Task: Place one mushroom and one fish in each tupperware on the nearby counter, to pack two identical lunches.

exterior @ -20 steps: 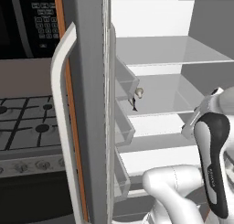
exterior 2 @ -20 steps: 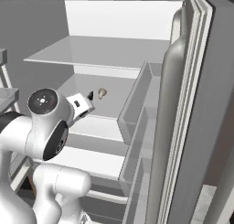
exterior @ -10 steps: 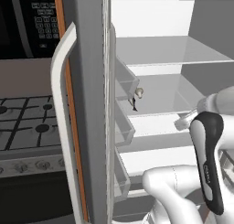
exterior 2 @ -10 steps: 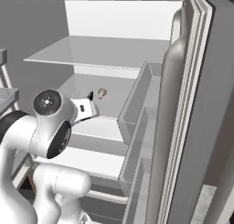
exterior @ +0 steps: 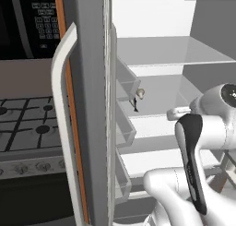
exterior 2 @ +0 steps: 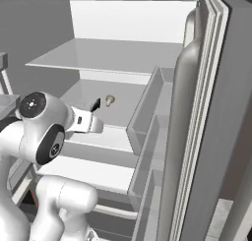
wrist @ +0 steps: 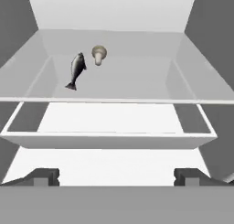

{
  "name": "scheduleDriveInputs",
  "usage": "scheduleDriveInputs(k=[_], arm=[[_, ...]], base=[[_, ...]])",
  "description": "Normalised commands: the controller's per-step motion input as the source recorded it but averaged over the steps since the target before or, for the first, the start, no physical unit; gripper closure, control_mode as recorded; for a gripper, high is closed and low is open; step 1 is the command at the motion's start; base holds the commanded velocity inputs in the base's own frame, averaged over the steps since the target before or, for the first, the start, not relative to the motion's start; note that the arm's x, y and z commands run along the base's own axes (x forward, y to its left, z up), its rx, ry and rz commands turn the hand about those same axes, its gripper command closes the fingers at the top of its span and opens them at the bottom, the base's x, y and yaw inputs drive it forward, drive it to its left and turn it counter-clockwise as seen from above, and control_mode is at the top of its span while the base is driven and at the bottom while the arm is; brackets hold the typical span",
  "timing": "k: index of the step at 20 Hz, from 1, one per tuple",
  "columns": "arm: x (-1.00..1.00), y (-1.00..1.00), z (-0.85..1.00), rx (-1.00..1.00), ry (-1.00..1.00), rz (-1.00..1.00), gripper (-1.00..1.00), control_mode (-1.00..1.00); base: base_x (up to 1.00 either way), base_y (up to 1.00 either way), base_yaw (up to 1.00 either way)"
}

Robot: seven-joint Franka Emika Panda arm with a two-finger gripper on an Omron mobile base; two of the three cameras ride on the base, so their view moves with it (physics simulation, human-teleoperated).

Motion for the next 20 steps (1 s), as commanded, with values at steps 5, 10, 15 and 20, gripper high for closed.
scheduleDriveInputs(k=[5, 10, 15, 20], arm=[[0.08, -0.01, 0.0, 0.28, 0.05, -0.16, -1.0, -1.0], [0.13, -0.01, 0.0, 0.22, 0.04, -0.01, -1.0, -1.0], [0.03, 0.12, -0.09, -0.03, 0.0, 0.06, -1.0, -1.0], [0.02, 0.21, -0.25, -0.1, -0.04, 0.05, -1.0, -1.0]], base=[[0.0, 0.0, 0.0], [0.0, 0.0, 0.0], [0.0, 0.0, 0.0], [0.0, 0.0, 0.0]])
